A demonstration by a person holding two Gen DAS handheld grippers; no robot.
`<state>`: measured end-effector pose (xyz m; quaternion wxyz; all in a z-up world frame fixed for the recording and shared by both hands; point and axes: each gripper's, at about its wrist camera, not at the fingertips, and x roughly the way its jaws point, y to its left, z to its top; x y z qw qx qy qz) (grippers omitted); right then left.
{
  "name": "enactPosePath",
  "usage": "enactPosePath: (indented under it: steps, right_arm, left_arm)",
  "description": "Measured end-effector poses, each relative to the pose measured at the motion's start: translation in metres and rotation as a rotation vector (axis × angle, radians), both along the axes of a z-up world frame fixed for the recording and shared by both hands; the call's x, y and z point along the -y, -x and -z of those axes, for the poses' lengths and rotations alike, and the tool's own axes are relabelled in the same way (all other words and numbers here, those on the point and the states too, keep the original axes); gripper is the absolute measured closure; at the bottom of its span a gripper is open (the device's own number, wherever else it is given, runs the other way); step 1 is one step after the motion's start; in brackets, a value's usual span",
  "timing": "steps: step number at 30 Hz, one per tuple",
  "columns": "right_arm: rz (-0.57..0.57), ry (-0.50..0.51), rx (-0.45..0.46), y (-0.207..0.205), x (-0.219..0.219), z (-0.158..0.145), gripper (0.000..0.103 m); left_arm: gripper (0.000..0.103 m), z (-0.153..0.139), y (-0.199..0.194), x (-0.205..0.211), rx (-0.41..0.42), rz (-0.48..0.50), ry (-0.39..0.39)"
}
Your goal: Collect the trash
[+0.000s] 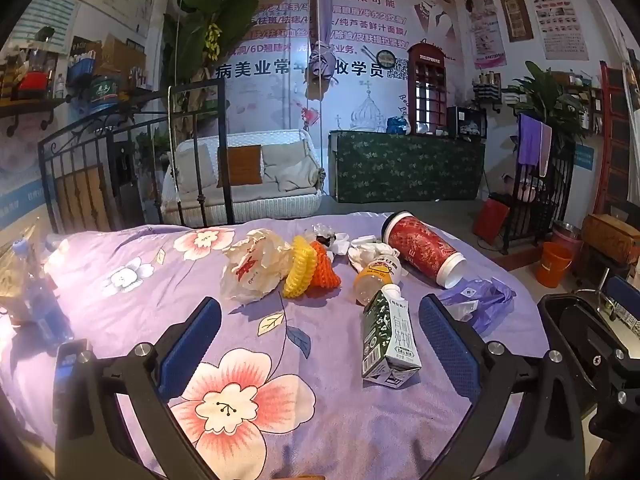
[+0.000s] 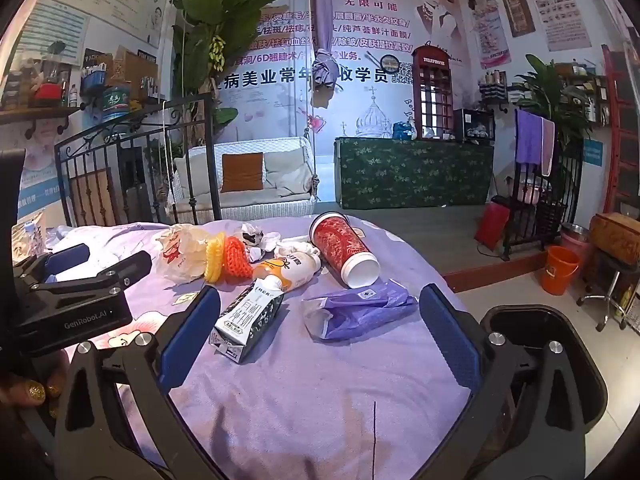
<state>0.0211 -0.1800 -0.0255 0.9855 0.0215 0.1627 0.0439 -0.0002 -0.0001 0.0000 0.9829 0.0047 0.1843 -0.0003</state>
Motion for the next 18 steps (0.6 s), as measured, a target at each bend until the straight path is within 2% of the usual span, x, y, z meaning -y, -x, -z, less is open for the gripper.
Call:
enactPosePath:
  steps: [2, 18]
  right_arm:
    - [-0.003, -0.002, 0.009, 0.001, 0.000, 0.000, 0.005]
    - [0.007, -0.013, -0.002, 0.002, 0.004, 0.002, 0.005]
  left_arm:
    - [0.006, 0.000, -0.001, 0.001, -0.022, 0.001, -0.013]
    - [0.006, 0.002, 0.002, -0.006, -0.021, 0.006, -0.004]
